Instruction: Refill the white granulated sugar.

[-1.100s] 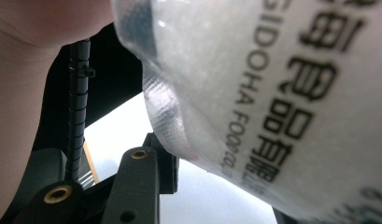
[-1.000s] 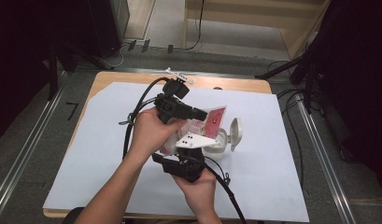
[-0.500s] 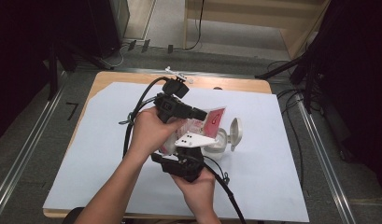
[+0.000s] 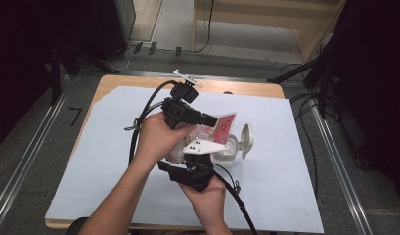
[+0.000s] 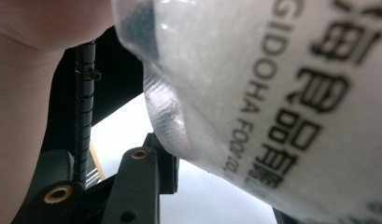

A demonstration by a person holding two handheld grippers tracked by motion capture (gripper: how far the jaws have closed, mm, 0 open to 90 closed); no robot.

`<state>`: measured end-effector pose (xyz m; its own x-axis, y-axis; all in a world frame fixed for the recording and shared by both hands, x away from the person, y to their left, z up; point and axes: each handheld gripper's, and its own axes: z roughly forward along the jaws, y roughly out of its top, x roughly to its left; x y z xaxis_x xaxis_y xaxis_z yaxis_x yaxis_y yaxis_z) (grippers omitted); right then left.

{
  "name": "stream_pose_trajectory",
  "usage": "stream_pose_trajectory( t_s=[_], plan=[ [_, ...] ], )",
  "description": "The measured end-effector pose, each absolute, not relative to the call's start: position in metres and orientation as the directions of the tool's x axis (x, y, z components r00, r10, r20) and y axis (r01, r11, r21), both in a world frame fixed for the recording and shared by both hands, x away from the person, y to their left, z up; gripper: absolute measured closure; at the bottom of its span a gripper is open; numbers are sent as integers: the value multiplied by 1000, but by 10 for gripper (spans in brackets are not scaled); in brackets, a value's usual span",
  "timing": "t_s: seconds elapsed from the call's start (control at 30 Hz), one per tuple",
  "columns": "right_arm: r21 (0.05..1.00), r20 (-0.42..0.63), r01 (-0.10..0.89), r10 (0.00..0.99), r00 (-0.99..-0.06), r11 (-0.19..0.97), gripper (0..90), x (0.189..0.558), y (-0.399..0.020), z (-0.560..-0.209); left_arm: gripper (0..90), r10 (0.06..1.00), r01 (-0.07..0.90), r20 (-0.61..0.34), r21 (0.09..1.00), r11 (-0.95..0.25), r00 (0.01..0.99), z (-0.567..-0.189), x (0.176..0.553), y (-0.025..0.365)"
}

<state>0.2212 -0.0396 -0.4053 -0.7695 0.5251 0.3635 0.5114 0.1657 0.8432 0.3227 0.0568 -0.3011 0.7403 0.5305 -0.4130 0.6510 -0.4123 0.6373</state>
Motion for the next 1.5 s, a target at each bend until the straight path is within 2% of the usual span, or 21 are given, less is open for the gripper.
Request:
stream_pose_trajectory(
  t_s=[0.33,1.5],
  plan=[
    [851,334,492,533,-778,186,632,220,-38,-405,853,527,654,-421,638,-406,738,-301,323,58],
    [859,334,485,539,-774,165,636,220,-37,-408,880,529,632,-387,645,-431,755,-301,322,55]
  ],
)
